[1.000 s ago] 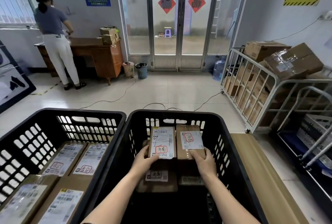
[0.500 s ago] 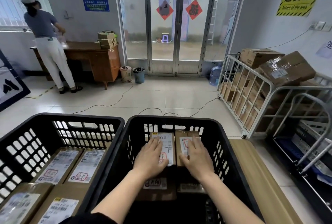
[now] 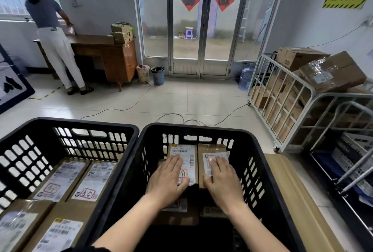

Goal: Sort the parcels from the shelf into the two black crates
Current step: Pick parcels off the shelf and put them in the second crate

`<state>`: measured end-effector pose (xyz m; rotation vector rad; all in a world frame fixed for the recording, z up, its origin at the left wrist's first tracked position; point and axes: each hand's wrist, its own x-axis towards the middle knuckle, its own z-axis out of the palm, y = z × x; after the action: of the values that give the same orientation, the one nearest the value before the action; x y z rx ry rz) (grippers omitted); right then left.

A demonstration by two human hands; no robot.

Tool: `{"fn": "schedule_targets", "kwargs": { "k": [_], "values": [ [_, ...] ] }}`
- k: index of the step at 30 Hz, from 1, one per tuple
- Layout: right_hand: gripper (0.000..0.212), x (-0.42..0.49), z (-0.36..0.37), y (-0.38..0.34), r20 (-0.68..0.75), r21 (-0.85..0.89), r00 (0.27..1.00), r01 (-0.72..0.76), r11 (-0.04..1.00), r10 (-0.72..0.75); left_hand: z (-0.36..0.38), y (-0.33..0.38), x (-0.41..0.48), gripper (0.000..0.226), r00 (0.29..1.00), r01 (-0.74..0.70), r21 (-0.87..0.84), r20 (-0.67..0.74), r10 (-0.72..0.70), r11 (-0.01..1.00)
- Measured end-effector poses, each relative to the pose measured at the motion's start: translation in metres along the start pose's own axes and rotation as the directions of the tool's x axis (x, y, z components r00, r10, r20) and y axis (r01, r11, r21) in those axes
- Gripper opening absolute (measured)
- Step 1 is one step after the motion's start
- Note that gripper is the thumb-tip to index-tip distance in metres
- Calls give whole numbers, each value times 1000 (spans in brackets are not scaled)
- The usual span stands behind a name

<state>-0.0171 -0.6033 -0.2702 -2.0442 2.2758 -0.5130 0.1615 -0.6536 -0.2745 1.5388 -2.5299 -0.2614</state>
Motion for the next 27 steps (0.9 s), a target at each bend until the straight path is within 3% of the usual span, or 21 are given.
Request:
{"fn": "schedule_targets", "kwargs": {
  "k": [14, 20, 27],
  "values": [
    [58, 8, -32, -11, 135, -23, 991, -13, 1000, 16, -32, 12, 3, 66, 982, 17, 98, 183, -35, 995],
    [57, -9, -46, -15, 70, -4, 997, 13, 1000, -12, -55, 24, -15, 63, 999, -17, 45, 37, 16, 999],
    [59, -43, -76, -25, 38, 17, 998, 43, 999, -43, -82, 26, -51, 68, 999, -27, 77, -19, 29, 997]
  ]
}}
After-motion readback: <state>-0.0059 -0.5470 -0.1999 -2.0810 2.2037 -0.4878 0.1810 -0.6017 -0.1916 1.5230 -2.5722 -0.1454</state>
